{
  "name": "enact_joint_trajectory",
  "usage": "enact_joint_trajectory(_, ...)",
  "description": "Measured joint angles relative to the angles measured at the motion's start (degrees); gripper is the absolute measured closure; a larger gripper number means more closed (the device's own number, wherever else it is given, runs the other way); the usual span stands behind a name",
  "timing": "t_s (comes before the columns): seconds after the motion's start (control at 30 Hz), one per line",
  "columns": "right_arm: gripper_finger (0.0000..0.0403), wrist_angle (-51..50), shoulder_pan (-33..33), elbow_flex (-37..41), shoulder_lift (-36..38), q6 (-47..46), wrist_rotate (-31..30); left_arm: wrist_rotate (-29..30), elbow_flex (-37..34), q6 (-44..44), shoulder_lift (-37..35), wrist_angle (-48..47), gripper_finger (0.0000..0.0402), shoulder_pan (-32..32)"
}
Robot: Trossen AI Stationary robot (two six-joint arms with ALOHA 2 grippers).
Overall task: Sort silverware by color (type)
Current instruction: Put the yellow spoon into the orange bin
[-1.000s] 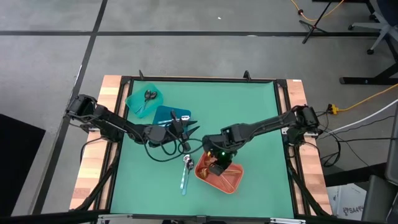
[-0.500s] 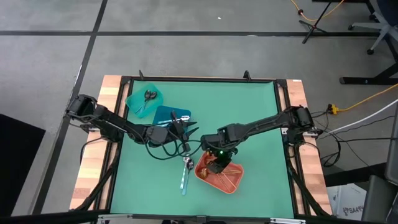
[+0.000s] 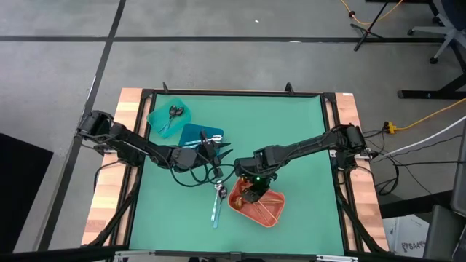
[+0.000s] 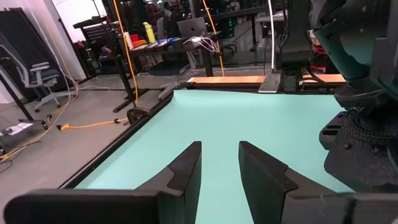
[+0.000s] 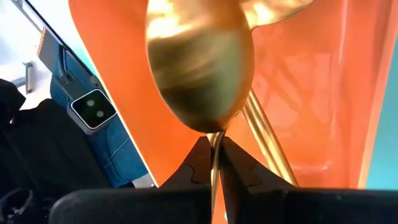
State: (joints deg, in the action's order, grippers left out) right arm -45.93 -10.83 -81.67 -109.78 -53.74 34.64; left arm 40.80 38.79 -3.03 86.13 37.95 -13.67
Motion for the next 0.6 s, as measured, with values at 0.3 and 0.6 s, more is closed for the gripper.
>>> enact_joint_trajectory(0.3, 0.04, -0.02, 0.0, 0.0, 0.0, 0.0, -0.09, 0.0, 0.0, 0.11, 0.0, 0.02, 0.0301, 0.0)
enact_joint_trajectory(0.6, 0.0353, -0.01, 0.0, 0.0, 0.0, 0.02, -0.15, 0.0, 0.0, 2.54, 0.0, 0.02, 0.0301, -0.02)
